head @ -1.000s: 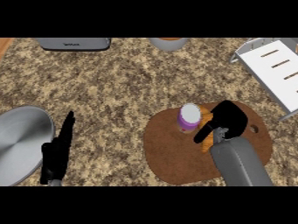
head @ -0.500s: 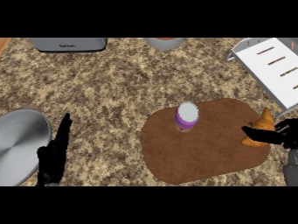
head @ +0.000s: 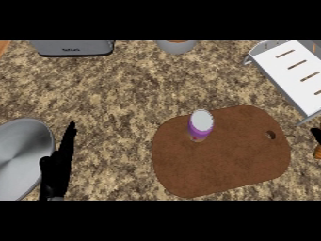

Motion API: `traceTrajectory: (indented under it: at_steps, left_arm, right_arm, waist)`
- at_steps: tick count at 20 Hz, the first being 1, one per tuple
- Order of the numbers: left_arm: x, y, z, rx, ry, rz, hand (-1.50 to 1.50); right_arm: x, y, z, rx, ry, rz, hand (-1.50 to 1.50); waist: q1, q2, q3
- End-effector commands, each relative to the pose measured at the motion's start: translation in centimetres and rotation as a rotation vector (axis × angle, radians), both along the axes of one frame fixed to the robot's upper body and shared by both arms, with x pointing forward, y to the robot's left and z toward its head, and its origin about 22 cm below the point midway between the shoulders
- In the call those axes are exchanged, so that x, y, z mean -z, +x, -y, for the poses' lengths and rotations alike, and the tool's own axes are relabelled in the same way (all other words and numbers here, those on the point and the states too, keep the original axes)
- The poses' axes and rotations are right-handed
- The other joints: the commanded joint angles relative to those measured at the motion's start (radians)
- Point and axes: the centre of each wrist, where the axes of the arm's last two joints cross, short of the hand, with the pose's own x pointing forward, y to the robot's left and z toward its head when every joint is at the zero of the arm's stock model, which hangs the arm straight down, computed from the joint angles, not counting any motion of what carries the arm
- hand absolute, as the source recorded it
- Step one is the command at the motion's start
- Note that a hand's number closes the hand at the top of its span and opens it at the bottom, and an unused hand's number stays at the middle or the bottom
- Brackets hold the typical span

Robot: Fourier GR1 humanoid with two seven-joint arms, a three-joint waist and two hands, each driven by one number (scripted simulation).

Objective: Pick the croissant from the cutting board and place it in the tiered basket

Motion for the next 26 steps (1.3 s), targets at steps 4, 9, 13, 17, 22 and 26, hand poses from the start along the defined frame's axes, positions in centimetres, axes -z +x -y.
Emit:
traceTrajectory:
  at_steps: [4,9,13,17,22,26]
  left_arm:
    - [0.3,0.2,1.5,0.008,-0.018,-0.056,0.00]
    - [0.8,0.2,0.6,0.026,-0.005,-0.057,0.00]
    - [0.0,-0.6,0.2,0.024,-0.002,-0.057,0.00]
    - [0.4,-0.2,0.0,0.033,-0.008,-0.061,0.00]
    - [0.2,-0.2,1.2,0.036,-0.005,-0.044,0.00]
    - [1.3,0.3,-0.6,0.031,0.002,-0.051,0.00]
  right_arm:
    - [-8.6,-4.3,-2.1,0.071,-0.178,0.235,1.50]
    - [-14.2,-4.4,-2.2,0.080,-0.259,0.235,1.50]
    - [-17.1,-3.0,-0.3,0.086,-0.263,0.250,1.50]
    - [-18.0,-0.1,-0.5,0.120,-0.266,0.257,1.50]
    - [-20.5,1.7,2.6,0.144,-0.213,0.257,1.50]
    - [-19.2,6.1,3.1,0.131,-0.215,0.243,1.50]
  waist:
    - [0.011,0.009,-0.005]
    - [0.024,0.012,-0.006]
    - [0.032,0.012,-0.006]
    - [0.045,0.016,-0.006]
    - [0.040,0.015,-0.005]
    - [0.046,0.019,-0.005]
